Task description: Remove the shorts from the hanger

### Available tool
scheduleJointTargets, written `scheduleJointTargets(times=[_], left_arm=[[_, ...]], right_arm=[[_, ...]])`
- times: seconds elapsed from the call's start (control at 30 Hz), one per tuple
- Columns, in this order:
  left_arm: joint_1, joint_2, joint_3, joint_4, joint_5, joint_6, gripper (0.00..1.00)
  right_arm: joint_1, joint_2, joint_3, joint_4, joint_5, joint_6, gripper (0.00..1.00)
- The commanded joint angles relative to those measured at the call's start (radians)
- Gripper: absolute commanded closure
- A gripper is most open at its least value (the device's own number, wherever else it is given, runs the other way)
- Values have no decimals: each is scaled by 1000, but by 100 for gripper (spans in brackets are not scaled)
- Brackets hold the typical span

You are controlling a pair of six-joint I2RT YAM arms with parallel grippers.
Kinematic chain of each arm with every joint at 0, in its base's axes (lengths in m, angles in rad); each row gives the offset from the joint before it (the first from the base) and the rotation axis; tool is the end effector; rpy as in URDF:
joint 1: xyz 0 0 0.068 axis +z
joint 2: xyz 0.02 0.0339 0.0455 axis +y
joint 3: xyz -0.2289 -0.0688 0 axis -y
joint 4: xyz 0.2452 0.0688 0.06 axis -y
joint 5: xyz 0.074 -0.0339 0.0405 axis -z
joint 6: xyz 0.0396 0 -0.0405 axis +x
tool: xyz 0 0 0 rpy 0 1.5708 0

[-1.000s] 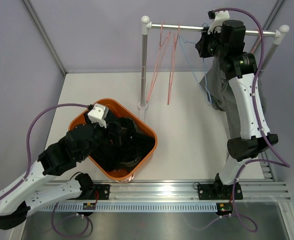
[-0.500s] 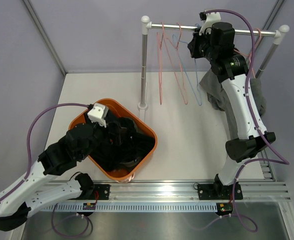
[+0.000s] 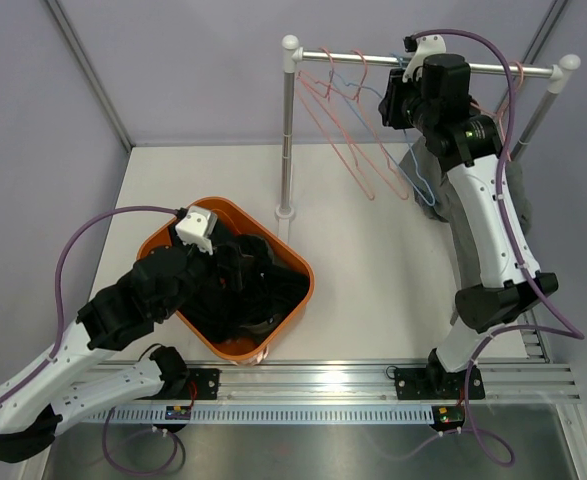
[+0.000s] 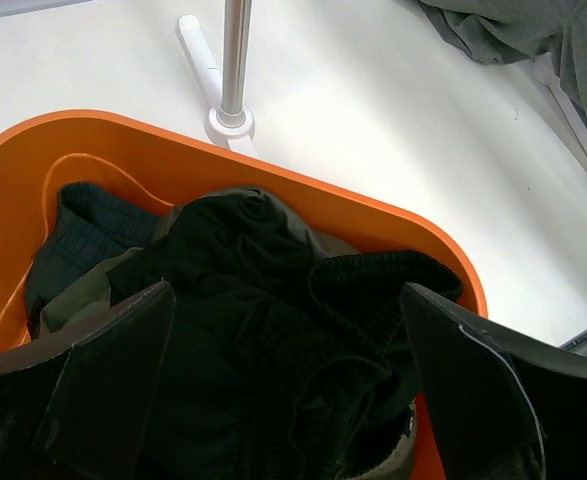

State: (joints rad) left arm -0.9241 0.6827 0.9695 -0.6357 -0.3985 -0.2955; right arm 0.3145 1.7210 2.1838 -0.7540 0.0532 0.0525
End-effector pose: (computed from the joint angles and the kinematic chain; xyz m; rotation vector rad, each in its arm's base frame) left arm 0.1114 -0.1220 0.3470 0.3314 1.8875 -0.4469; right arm 0.3388 0.1080 0.4704 -0.2071 1.8550 0.2046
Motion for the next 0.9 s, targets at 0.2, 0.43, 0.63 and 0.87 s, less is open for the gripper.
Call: scheduleJointTargets(times=[0.2, 0.43, 0.63, 0.87], left_arm=[[19, -3, -5, 47, 30, 1, 1], [25, -2, -8, 47, 32, -4, 1], [31, 9, -6, 51, 53, -2, 1], [33, 20, -9, 53, 64, -2, 1]], right_arm=[[5, -211, -81, -56, 62, 18, 57], [-2, -385, -193, 7, 199, -12, 43], [-139, -417, -240, 13, 217, -23, 36], [-287, -431, -275, 39, 165, 9, 33]])
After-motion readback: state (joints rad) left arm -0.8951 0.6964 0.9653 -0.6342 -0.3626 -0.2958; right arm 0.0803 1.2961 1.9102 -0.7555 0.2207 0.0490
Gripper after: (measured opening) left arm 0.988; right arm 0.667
